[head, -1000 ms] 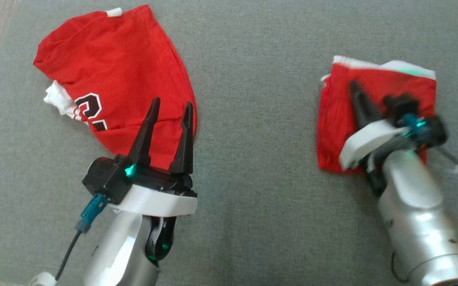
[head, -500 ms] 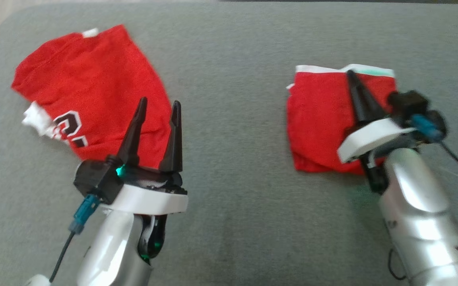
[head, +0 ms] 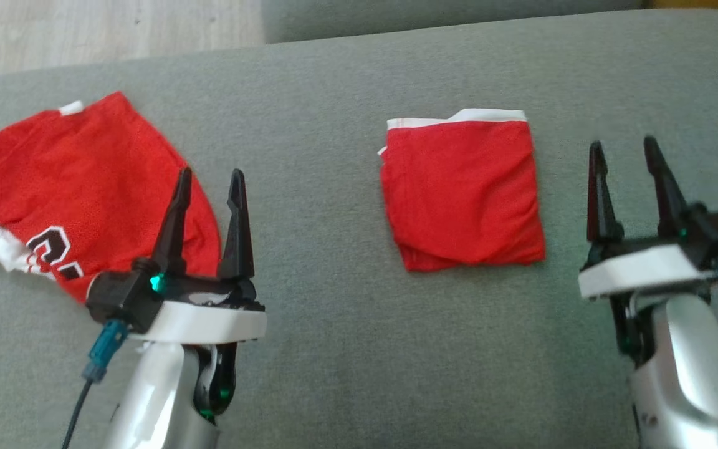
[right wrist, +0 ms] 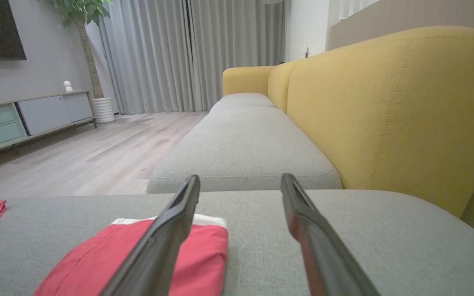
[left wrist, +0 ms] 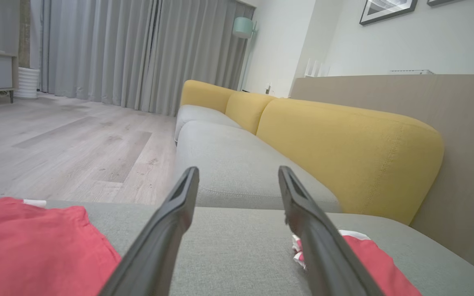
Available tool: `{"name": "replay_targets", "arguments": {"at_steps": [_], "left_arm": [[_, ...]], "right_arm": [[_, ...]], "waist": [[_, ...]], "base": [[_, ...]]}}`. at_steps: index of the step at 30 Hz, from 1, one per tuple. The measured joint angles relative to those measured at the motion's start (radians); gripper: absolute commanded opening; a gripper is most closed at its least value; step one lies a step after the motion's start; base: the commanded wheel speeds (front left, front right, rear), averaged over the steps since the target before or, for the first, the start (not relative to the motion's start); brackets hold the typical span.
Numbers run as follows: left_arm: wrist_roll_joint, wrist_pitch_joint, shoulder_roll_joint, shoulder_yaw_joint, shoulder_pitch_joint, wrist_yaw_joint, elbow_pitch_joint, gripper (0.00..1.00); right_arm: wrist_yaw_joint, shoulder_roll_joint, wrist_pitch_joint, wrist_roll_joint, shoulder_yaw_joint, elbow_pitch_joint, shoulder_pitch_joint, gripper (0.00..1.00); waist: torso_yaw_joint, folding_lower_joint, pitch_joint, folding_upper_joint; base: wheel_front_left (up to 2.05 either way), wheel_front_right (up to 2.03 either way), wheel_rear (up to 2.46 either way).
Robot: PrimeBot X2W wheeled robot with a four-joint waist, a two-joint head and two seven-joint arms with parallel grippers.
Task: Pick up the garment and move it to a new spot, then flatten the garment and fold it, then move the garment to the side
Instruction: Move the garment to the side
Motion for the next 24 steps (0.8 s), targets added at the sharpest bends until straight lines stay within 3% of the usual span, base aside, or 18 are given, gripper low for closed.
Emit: {"name": "replay_targets", "arguments": {"at_steps": [8, 24], "left_arm": [[-0.002, 0.000, 0.000, 0.010, 0.046, -0.001, 0.009, 1.00], [-0.002, 0.000, 0.000, 0.012, 0.054, -0.008, 0.017, 1.00]], "right_arm": [[0.000, 0.012, 0.000, 0.079, 0.027, -0.030, 0.116, 1.00], [0.000, 0.013, 0.000, 0.080, 0.026, -0.029, 0.117, 1.00]], "waist": [[-0.022, 0.0000, -0.025, 0.0000], [-0.015, 0.0001, -0.024, 0.0000]], "base": [[0.00, 0.00, 0.00], [0.00, 0.00, 0.00]]}}
